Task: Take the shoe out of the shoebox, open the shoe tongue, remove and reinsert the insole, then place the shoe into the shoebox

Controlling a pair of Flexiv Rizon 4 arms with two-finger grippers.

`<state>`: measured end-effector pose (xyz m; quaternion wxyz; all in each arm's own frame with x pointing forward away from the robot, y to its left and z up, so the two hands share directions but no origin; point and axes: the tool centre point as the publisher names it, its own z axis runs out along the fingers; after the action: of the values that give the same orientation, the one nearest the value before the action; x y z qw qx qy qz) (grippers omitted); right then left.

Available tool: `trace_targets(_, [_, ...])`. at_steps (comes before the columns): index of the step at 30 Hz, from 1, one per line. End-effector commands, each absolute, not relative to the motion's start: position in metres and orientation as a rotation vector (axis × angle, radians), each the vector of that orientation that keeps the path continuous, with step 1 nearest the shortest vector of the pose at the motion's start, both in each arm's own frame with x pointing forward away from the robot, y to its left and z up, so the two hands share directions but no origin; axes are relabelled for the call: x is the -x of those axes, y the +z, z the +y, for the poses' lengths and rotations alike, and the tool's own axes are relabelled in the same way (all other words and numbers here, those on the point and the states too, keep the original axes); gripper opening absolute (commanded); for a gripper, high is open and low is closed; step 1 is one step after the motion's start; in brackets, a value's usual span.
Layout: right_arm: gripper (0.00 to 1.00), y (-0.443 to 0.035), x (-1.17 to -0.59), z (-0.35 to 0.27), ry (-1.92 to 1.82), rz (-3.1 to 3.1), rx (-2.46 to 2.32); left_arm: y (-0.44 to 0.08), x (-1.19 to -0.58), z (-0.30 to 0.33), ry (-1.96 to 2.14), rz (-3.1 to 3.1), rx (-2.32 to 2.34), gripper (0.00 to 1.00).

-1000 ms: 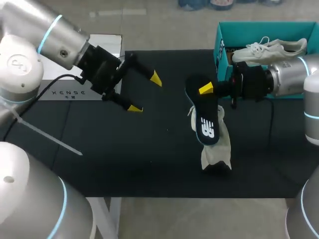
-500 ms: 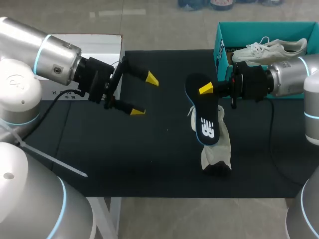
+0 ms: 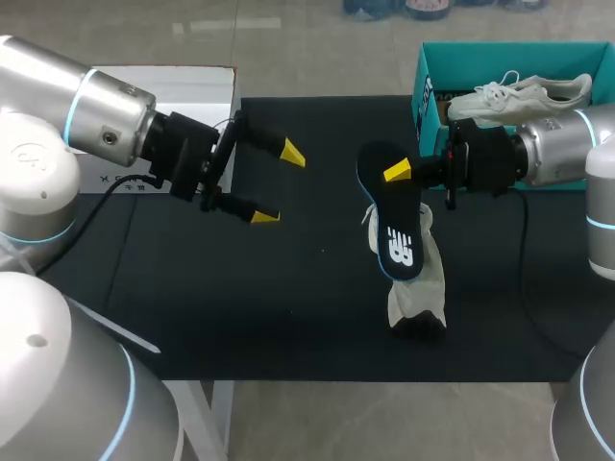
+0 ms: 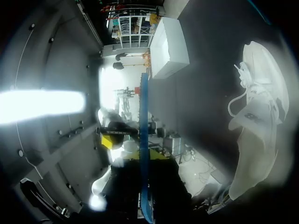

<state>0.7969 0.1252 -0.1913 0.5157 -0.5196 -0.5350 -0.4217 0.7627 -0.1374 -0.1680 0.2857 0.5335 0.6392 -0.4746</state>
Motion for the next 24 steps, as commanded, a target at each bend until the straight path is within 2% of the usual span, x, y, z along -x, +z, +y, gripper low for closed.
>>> trace_targets(1, [0.00,-0.191,-0.796,0.126,-1.013,-1.285,1.251,-0.168,-0.763,-0.138,-1.267,1.707,-1.427,1.00])
trace_targets(8, [0.00,-0.191,-0.796,0.126,-1.013,-1.285,1.251,-0.180,-0.760,-0.139,-1.379,1.472,-1.299,1.00])
trace_targets(24, [0.00,-0.191,-0.796,0.126,-1.013,-1.285,1.251,-0.192,-0.743,-0.172,-1.115,1.411,-1.153,1.00])
